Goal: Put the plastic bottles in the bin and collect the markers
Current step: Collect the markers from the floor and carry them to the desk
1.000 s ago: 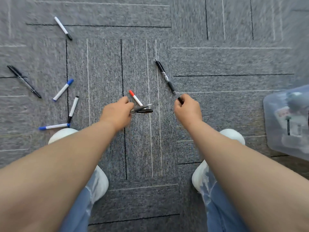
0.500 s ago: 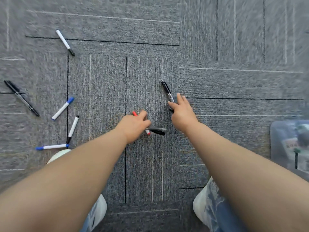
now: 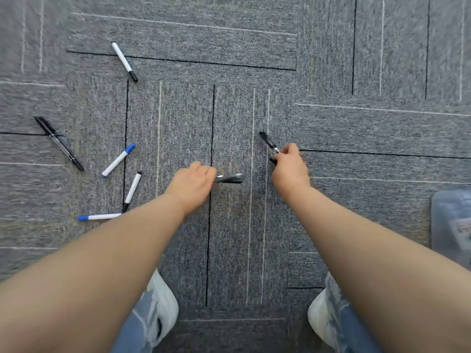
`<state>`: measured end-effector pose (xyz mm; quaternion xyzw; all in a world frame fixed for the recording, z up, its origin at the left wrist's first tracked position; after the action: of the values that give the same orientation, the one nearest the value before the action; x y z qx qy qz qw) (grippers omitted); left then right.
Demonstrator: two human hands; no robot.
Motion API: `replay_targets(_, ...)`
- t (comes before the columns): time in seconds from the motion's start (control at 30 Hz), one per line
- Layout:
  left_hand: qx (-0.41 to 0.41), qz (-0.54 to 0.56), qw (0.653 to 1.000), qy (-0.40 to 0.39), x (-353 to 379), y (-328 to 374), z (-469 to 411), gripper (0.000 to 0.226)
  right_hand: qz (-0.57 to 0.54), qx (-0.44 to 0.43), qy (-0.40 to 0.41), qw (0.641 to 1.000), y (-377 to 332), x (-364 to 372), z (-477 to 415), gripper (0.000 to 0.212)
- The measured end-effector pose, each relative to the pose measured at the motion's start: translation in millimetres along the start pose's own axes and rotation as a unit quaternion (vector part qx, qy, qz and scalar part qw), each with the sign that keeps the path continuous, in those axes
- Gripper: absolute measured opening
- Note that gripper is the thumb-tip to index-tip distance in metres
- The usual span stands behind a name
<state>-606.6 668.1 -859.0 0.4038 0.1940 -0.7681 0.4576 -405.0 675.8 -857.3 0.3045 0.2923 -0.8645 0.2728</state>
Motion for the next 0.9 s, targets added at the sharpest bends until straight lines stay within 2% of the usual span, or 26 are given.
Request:
replay_targets(0.1,-0.024,0.012,0.999,0.039,0,-35,16,0.042,0.056,-0.049,0.007,0.997,-15,7,7,0.021)
replay_targets(0.2,-0.098,0.101,0.988,0.061,-3,-71,41,0.040,0.128,-0.104,0.009,0.986,-30,23,21,0.033)
replay_targets(0.37,-0.203,0.156,0.964,0.069,6,-117,89,0.029,0.052,-0.089,0.021,0.994,-62,52,57,0.043)
replay_targets(0.57,-0.278,0.178,0.940,0.084,46,-153,137,0.025,0.084,-0.146,-0.035,0.985,-87,101,108,0.018)
replay_targets(0.63,-0.287,0.184,0.937,0.078,63,-161,149,0.026,0.101,-0.161,-0.036,0.981,-89,116,120,0.012)
replay_targets(0.77,-0.270,0.194,0.942,0.037,89,-172,165,0.030,0.126,-0.178,-0.052,0.974,-94,138,127,0.022)
replay_targets(0.9,-0.247,0.192,0.949,0.045,96,-186,170,0.025,0.145,-0.197,-0.063,0.968,-104,158,128,0.025)
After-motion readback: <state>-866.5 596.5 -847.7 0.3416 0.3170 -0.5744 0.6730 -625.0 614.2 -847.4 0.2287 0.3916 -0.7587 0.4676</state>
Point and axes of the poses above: each hand's wrist, its own z-axis away from the middle knuckle, its own x-axis out of the palm, y = z × x, the point moved 2 cm from there along -z, towards the middle knuckle, and after that the axes turned 2 degrees about -z, right-handed, at the moved point
